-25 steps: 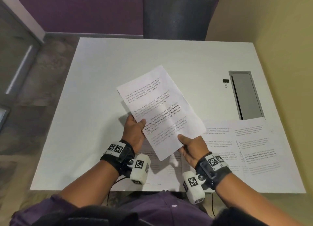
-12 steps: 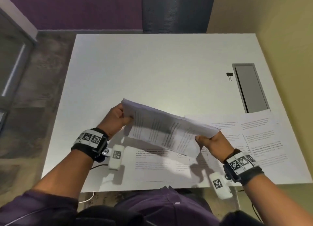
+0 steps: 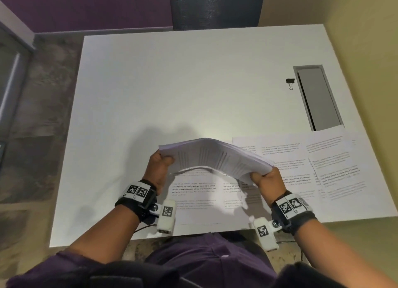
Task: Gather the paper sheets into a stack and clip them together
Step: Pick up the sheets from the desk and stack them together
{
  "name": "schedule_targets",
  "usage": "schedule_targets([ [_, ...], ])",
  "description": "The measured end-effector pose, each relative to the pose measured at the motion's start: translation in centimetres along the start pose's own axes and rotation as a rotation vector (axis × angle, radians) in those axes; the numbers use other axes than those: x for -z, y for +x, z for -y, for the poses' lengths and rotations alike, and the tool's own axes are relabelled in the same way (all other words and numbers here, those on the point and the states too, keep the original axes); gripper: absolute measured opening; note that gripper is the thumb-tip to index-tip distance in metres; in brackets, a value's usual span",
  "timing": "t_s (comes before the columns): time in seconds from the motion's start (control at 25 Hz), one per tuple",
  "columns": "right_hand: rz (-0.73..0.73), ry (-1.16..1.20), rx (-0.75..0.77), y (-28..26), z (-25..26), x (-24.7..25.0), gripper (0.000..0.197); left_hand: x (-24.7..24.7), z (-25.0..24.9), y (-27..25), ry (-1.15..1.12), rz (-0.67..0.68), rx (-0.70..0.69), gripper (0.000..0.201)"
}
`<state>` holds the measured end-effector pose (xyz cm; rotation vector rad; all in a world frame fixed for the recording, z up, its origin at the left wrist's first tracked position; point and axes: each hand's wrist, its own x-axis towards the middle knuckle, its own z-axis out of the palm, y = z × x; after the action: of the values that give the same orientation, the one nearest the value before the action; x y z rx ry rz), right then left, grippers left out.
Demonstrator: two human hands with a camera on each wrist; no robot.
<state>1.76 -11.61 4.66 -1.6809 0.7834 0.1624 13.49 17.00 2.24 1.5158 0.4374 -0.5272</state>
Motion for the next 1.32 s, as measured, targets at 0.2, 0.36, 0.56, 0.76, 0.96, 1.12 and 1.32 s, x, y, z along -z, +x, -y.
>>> schedule_targets([
  [0.2,0.028,-0.088,-0.033,0.6,-1.3,-0.1,0.029,0.1,0.7,-0.7,-0.002,-0.011,0.065,0.027],
  [0.36,0.023,-0.127,-0.012,0.8,-1.5,-0.5,0.027,1.3,1.0,-0.5,0.079,0.015,-0.017,0.028],
  [0.56,0.059,-0.203,-0.024,0.1,-2.4,-1.3,0.017,1.3,1.0,-0.6,0.169,0.037,0.01,0.031],
  [0.76,0.07,-0.176,-0.088,-0.4,-2.3,-1.4,0.016,1.8,2.0,-0.6,0.181,0.046,0.039,0.029],
  [0.96,0.017,-0.159,-0.088,0.2,-2.8,-1.2,0.015,2.3,2.7,-0.3,0.238,0.06,0.041,0.025],
  [1.12,0.048,-0.158,-0.125,-0.3,-3.2,-0.9,0.015,2.1,2.9,-0.7,0.342,0.091,0.064,0.023],
  [1.32,0.092,-0.083,-0.025,-0.5,-1.0,1.1,0.031,1.3,-1.1,-2.4,0.457,0.139,-0.116,0.016],
])
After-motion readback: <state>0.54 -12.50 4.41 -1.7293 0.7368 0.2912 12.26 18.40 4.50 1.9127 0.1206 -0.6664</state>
